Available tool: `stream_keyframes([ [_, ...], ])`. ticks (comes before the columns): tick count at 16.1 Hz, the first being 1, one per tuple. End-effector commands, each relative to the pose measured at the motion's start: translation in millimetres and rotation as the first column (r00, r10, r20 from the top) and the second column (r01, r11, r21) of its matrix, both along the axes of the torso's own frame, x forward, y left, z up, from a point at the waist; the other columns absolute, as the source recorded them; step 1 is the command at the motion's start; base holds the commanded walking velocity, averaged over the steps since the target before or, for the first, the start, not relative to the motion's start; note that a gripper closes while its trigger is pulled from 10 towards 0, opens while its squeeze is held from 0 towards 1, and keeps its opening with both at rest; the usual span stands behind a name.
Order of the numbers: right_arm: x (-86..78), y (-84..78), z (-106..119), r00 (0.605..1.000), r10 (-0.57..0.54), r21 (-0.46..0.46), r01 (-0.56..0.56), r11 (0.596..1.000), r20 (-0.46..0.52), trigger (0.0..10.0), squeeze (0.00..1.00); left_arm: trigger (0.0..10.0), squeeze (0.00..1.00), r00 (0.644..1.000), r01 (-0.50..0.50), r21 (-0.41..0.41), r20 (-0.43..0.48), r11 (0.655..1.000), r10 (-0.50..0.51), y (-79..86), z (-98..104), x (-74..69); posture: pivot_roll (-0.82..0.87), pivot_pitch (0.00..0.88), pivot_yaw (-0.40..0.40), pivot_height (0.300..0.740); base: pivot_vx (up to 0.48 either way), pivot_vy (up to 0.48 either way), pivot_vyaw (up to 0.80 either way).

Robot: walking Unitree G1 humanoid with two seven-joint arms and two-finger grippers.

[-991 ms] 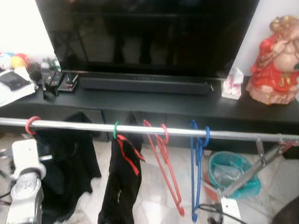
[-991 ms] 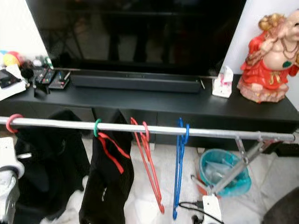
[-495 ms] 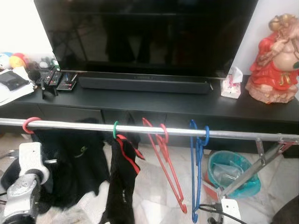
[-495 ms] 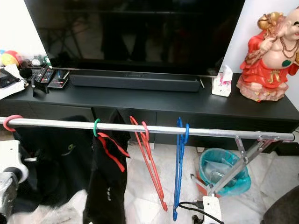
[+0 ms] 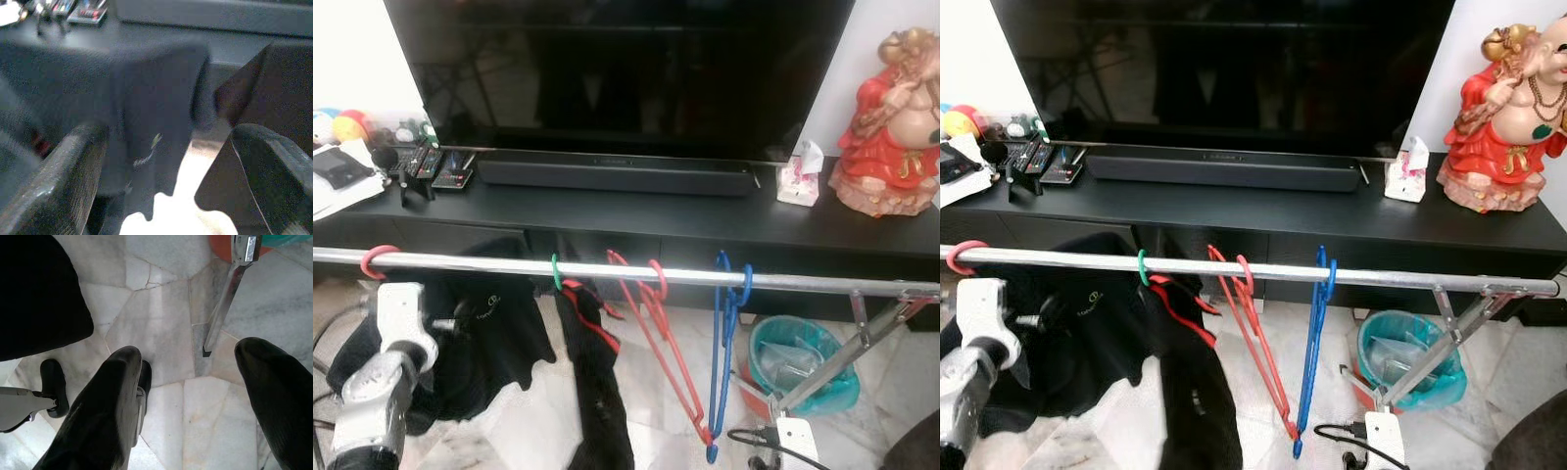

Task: Hang hanger

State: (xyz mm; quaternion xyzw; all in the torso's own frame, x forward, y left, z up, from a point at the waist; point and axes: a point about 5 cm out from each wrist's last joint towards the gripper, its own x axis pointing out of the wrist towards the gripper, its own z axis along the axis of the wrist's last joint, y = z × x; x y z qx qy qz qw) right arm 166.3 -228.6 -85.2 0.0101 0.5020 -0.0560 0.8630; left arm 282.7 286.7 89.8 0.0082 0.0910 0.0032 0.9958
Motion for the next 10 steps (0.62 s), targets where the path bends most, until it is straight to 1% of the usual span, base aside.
stream_keyframes([
  [1,-0.8,-1.0,-0.2,1.0,-0.009,0.004,0.009,1.0,-0.003,10.0,0.0,10.0,0.0,0.998,0.05,0.032,0.032,0.998,-0.051,-3.6,16.8,2.6,0.13,0.0,-0.015,0.74,0.0,0.0,0.0],
  [2,-0.8,-1.0,-0.2,1.0,-0.009,0.003,0.009,1.0,-0.004,10.0,0.0,10.0,0.0,0.995,0.08,0.04,0.058,0.996,-0.083,-7.8,28.6,3.3,0.13,0.0,-0.016,0.74,0.0,0.0,0.0],
  [3,-0.7,-0.9,-0.2,1.0,-0.009,0.004,0.009,1.0,-0.004,10.0,0.0,10.0,0.0,0.994,0.091,0.052,0.06,0.994,-0.094,-8.3,32.3,2.7,0.13,0.0,-0.016,0.74,0.0,0.0,0.0],
  [6,-0.1,-1.0,0.1,1.0,-0.006,0.004,0.006,1.0,-0.004,10.0,0.0,10.0,0.0,0.986,0.164,0.132,0.006,0.978,-0.166,-3.8,44.4,-8.0,0.15,0.0,-0.021,0.74,0.0,0.0,0.0],
  [7,0.3,-1.0,0.3,1.0,-0.003,0.004,0.003,1.0,-0.005,10.0,0.0,10.0,0.0,0.99,0.143,0.198,-0.039,0.97,-0.138,7.2,49.1,-14.6,0.15,0.0,-0.021,0.74,0.0,0.0,0.0],
  [8,0.3,-0.9,0.3,1.0,-0.002,0.004,0.002,1.0,-0.005,10.0,0.0,10.0,0.0,0.993,0.116,0.221,-0.043,0.968,-0.11,12.1,50.8,-16.1,0.15,0.0,-0.021,0.74,0.0,0.0,0.0],
  [9,0.5,-0.9,0.4,1.0,0.0,0.004,0.0,1.0,-0.005,10.0,0.0,10.0,0.0,1.0,-0.013,0.263,-0.019,0.965,0.018,28.2,56.2,-20.5,0.15,0.0,-0.02,0.74,0.0,0.0,0.0],
  [10,0.5,-0.9,0.4,1.0,0.0,0.004,0.0,1.0,-0.005,10.0,0.0,10.0,0.0,0.991,-0.133,0.286,0.009,0.949,0.136,41.3,56.7,-26.6,0.15,0.0,-0.018,0.74,0.0,0.0,0.0],
])
